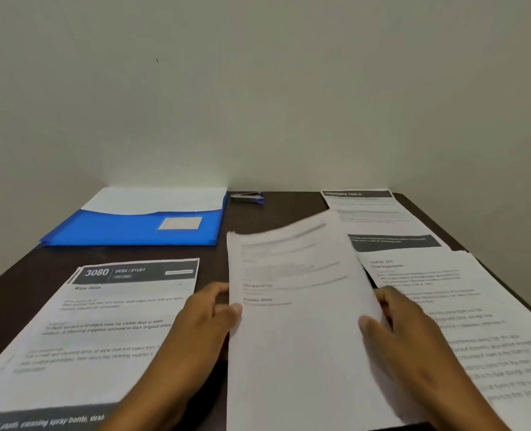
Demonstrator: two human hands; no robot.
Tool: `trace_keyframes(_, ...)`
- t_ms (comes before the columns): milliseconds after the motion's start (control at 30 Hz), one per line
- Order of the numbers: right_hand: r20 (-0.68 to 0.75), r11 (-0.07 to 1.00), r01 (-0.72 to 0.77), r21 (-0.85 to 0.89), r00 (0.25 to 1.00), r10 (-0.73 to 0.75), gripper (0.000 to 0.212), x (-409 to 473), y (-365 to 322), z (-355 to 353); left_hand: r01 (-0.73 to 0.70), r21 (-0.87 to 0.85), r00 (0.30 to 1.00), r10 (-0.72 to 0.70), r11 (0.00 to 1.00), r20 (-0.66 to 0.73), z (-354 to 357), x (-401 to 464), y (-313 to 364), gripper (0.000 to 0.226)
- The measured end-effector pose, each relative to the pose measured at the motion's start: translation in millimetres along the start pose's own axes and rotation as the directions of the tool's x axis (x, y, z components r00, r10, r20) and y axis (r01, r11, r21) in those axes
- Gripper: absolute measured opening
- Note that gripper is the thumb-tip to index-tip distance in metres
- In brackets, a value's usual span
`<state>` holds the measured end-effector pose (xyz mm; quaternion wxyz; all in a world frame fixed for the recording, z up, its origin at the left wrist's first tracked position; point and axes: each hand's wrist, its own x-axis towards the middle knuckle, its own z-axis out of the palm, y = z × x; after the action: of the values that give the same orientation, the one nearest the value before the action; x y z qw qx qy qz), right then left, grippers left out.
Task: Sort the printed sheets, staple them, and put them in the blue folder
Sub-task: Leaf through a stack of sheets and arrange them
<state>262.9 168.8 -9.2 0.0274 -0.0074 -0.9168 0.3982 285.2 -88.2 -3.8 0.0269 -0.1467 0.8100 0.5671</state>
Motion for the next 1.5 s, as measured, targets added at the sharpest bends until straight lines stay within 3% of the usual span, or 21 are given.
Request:
trace_keyframes(167,0.094,0.973,0.056,-0.225,0.995,-0.036,0.007,-5,3,6,0.001,0.094,0.998,0.005,0.996,-0.064,12,2,-16,0.03)
trace_keyframes(300,0.069,0.954,0.068,-0.293,0.996,-0.05,0.022,-5,1,3,0.006,0.108,0.989,0.01,0.994,-0.147,15,3,-16,0.035)
trace_keyframes(433,0.035,0.934,0.09,-0.347,0.996,-0.083,0.021,-1,1,8,0.026,0.096,0.995,-0.016,0.995,-0.096,15,3,-13,0.038)
trace_keyframes(533,-0.02,0.977,0.103,-0.189,0.994,-0.109,0.003,2,-1,7,0.009,0.049,0.996,-0.004,0.999,-0.092,12,-2,4,0.034)
trace_keyframes(633,-0.145,0.987,0.148,0.056,0.98,-0.138,0.012,8,-11,-4,-0.14,-0.085,0.978,0.125,0.986,-0.165,5,-11,28,0.033)
trace_keyframes(800,-0.265,0.926,0.235,0.296,0.951,-0.157,0.017,14,-28,-13,-0.418,-0.193,0.881,0.344,0.888,-0.324,2,-14,57,0.027)
trace_keyframes(933,-0.323,0.89,0.277,0.363,0.933,-0.159,0.05,10,-29,5,-0.356,-0.329,0.915,0.255,0.875,-0.312,25,-14,56,0.027)
trace_keyframes(1067,-0.409,0.864,0.35,0.362,0.893,-0.19,0.036,4,-27,17,-0.309,-0.371,0.929,0.194,0.876,-0.316,38,-14,47,0.037)
trace_keyframes(1200,-0.407,0.908,0.302,0.289,0.898,-0.169,0.025,9,-27,3,-0.375,-0.242,0.911,0.307,0.895,-0.276,26,-12,45,0.048)
trace_keyframes(1267,-0.355,0.943,0.23,0.241,0.925,-0.135,0.017,16,-21,-4,-0.306,-0.161,0.935,0.265,0.938,-0.235,23,-8,35,0.046)
trace_keyframes(1400,-0.149,0.996,0.056,0.065,0.988,-0.045,0.025,19,-6,2,-0.136,-0.015,0.982,0.133,0.991,-0.135,33,2,9,0.036)
trace_keyframes(1500,-0.074,0.999,0.001,-0.042,0.997,-0.004,0.031,18,5,11,-0.102,0.111,0.984,0.116,0.989,-0.134,41,6,-5,0.023)
